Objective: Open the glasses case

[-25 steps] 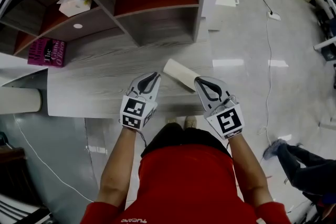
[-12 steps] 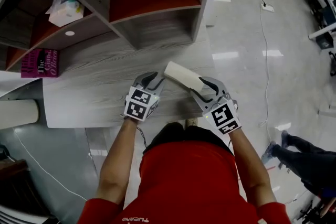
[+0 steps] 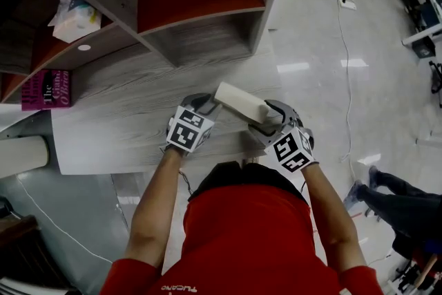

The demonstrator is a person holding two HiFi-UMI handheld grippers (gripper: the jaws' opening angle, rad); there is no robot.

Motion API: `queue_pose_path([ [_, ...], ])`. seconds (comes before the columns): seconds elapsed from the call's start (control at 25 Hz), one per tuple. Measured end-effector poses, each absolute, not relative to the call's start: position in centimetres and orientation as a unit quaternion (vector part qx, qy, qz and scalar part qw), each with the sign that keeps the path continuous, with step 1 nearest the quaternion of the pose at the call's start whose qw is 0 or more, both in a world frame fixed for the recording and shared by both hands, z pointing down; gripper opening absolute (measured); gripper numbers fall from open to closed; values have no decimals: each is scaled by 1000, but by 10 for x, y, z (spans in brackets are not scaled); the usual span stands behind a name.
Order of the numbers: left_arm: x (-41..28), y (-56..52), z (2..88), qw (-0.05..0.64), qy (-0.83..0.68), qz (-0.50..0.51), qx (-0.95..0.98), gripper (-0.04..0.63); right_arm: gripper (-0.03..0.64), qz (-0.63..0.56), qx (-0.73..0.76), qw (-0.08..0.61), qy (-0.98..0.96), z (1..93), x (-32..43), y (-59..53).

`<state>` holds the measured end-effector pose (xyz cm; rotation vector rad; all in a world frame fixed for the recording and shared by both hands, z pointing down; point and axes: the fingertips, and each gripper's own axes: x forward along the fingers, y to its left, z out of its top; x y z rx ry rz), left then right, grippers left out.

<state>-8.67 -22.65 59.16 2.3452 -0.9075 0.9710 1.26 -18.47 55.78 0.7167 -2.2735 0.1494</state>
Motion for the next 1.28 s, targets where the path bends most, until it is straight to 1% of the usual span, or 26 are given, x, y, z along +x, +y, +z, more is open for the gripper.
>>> queue_pose_path([
  [0.36, -82, -226, 595, 228, -312, 355, 851, 124, 336, 49, 257, 420, -869, 580, 17, -185],
  [0.44, -81, -225, 595, 231, -309, 354, 852, 117, 326, 45, 254, 428, -866, 583, 18, -185],
  [0.56, -80, -224, 596, 236, -306, 352, 853, 107, 290, 36, 253, 433, -864, 584, 20, -188],
  [0.68, -79, -224, 596, 240, -304, 351, 853, 104, 288, 39, 248, 431, -867, 583, 20, -189],
  [0.84, -80, -224, 596, 245, -302, 350, 852, 104, 282, 79, 244, 406, -877, 578, 22, -192],
  [1.0, -79, -225, 596, 245, -303, 349, 852, 104, 273, 153, 247, 353, -890, 571, 28, -199],
  [1.16, -80, -224, 597, 248, -303, 349, 851, 104, 250, 216, 253, 303, -893, 563, 37, -210],
  [1.28, -79, -224, 597, 249, -303, 350, 851, 104, 226, 235, 254, 282, -895, 557, 40, -218],
])
